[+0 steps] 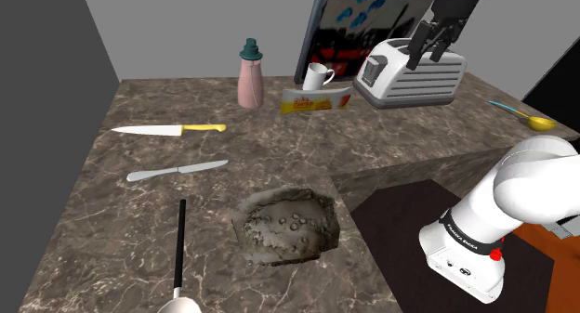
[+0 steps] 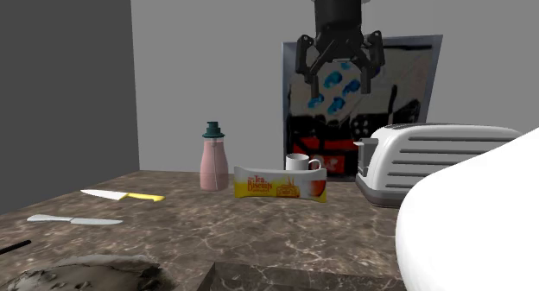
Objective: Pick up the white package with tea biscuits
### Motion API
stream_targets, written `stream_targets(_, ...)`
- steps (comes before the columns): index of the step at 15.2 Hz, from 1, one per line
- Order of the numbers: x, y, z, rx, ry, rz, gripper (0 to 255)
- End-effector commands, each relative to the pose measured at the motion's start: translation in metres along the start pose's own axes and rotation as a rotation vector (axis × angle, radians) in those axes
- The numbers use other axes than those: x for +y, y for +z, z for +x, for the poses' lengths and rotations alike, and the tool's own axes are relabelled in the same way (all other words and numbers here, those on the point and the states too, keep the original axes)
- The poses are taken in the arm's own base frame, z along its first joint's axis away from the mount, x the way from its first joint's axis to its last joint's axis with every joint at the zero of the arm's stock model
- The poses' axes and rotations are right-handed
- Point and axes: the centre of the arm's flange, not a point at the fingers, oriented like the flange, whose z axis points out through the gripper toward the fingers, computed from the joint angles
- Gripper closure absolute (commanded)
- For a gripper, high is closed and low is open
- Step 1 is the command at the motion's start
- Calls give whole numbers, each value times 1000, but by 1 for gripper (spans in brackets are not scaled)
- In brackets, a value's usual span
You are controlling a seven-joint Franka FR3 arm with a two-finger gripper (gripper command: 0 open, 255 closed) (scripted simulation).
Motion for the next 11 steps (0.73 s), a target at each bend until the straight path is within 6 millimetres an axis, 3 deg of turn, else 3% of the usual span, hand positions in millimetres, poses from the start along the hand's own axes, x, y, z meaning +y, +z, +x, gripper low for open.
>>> stream_targets(1, 0, 0, 0, 0, 0, 0, 0)
stream_targets(6, 15, 33, 56, 3, -254, 25, 0)
stream_targets(11, 15, 67, 114, 6, -507, 50, 0)
